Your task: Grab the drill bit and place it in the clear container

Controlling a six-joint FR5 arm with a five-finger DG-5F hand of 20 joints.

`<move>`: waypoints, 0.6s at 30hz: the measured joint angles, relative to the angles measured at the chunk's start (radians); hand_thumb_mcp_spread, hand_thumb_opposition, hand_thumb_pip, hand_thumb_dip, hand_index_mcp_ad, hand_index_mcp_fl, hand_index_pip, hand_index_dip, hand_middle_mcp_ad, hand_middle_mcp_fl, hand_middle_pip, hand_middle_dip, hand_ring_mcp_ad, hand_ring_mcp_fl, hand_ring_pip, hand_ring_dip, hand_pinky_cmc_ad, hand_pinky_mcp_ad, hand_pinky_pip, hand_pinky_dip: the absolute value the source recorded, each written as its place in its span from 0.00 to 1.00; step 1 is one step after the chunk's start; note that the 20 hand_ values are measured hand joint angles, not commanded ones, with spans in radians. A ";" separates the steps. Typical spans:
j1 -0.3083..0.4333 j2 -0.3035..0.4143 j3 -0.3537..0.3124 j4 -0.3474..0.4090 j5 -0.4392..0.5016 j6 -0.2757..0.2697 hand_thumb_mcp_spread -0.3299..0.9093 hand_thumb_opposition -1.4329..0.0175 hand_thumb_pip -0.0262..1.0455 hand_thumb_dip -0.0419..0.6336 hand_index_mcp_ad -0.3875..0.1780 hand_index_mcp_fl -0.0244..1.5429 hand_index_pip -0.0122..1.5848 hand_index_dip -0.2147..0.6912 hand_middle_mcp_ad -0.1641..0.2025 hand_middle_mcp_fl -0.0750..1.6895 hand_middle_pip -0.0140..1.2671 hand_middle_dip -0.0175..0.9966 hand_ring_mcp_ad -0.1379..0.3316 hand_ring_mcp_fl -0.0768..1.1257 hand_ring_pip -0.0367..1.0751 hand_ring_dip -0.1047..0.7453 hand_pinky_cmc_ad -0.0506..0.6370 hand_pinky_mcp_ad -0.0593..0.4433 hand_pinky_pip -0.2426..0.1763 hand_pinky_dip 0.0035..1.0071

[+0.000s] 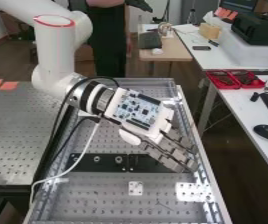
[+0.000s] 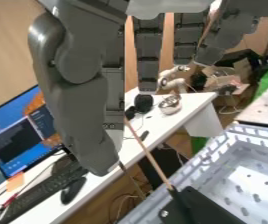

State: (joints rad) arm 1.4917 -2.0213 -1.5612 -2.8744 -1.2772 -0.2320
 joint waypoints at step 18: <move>0.183 0.207 -0.143 0.051 -0.011 -0.108 0.83 0.32 0.41 0.50 0.57 0.60 0.55 0.75 0.69 0.24 0.11 0.27 0.68 0.12 0.10 0.19 0.52 0.39 0.43 0.15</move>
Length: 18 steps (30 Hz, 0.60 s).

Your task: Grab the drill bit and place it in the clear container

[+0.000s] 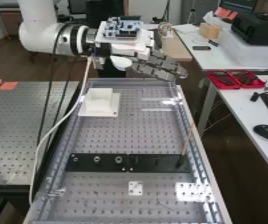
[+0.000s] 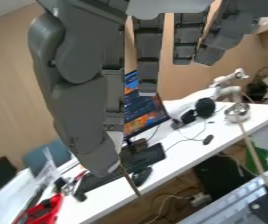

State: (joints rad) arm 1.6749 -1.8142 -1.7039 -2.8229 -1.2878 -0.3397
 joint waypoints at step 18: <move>0.115 -0.030 0.022 -0.048 -0.100 -0.072 0.83 0.31 0.41 0.50 0.58 0.61 0.53 0.76 0.69 0.24 0.11 0.27 0.68 0.12 0.11 0.20 0.52 0.39 0.43 0.15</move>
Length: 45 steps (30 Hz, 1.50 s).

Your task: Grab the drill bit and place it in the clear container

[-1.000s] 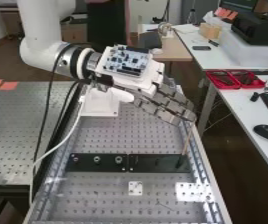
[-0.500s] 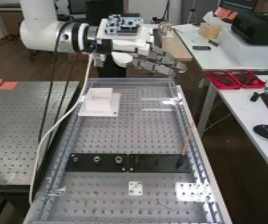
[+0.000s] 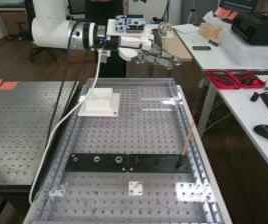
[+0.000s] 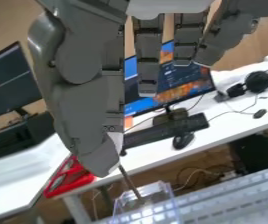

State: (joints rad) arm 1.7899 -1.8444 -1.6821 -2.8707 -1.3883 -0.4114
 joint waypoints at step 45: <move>-0.028 -0.329 0.303 -0.193 -0.089 0.197 0.83 0.31 0.41 0.50 0.58 0.61 0.53 0.76 0.68 0.24 0.11 0.27 0.67 0.13 0.10 0.20 0.52 0.39 0.43 0.16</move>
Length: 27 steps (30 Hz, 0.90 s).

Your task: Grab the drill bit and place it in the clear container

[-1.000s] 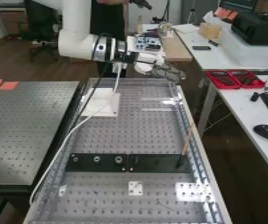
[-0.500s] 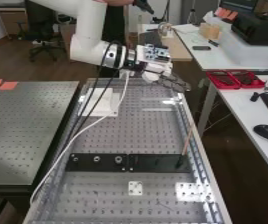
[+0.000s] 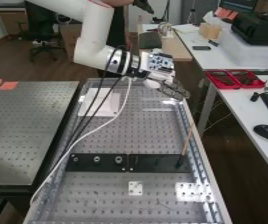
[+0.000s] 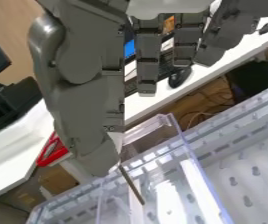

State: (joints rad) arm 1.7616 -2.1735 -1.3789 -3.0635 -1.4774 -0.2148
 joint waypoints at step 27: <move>0.004 0.013 -0.022 0.020 0.047 -0.020 0.73 0.36 0.42 0.52 0.57 0.43 0.48 0.78 0.67 0.19 0.11 0.27 0.68 0.12 0.10 0.20 0.51 0.39 0.43 0.15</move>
State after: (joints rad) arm 1.7652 -2.1603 -1.4013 -3.0435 -1.4301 -0.2346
